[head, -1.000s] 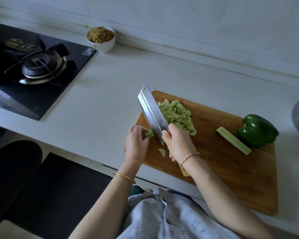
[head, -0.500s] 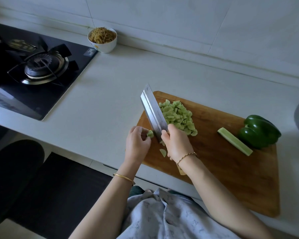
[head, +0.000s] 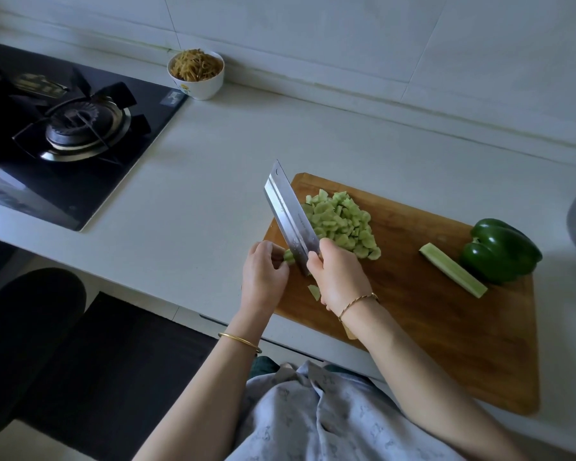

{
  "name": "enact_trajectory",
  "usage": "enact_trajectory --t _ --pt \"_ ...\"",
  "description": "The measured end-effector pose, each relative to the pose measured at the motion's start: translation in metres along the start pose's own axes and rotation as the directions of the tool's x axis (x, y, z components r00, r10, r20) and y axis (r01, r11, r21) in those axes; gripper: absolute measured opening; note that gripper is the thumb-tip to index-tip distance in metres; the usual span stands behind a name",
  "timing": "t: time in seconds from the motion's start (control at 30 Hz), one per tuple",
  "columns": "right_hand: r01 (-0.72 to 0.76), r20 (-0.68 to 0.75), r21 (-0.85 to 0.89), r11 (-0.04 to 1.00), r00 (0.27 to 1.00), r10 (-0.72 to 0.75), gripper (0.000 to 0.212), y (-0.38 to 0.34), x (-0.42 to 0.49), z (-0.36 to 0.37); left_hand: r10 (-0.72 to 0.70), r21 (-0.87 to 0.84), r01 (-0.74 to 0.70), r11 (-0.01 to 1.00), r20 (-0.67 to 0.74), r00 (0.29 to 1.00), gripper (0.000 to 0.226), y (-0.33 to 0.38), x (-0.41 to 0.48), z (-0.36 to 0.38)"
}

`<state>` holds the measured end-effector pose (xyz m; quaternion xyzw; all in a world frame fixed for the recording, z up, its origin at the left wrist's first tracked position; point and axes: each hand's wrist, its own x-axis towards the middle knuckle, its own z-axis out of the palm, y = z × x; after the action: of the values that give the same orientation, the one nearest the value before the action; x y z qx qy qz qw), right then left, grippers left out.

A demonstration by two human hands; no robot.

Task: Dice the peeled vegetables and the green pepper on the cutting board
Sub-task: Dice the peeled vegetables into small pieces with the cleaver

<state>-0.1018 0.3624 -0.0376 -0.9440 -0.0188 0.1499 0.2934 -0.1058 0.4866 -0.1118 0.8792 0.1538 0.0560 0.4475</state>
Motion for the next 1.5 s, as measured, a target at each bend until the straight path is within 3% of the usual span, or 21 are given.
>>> enact_trajectory --t 0.5,0.87,1.2,1.5 --pt "-0.016 0.013 0.124 0.992 1.000 0.015 0.030 0.002 0.002 -0.006 -0.010 0.008 0.011 1.000 -0.017 1.000 0.008 0.001 0.002 -0.001" --pt "-0.011 0.045 0.011 1.000 0.999 0.010 0.032 -0.002 0.004 0.004 -0.015 0.012 0.016 1.000 -0.022 1.000 0.004 -0.001 0.004 -0.001" --pt "0.000 -0.024 0.128 0.992 1.000 0.003 0.034 0.001 0.004 -0.001 -0.028 -0.019 0.028 0.999 -0.030 0.999 0.005 -0.002 0.003 -0.002" --pt "-0.003 -0.004 0.064 0.998 1.000 0.003 0.033 0.000 0.002 0.005 -0.030 -0.018 0.029 0.999 -0.026 0.999 0.010 0.002 0.002 -0.003"
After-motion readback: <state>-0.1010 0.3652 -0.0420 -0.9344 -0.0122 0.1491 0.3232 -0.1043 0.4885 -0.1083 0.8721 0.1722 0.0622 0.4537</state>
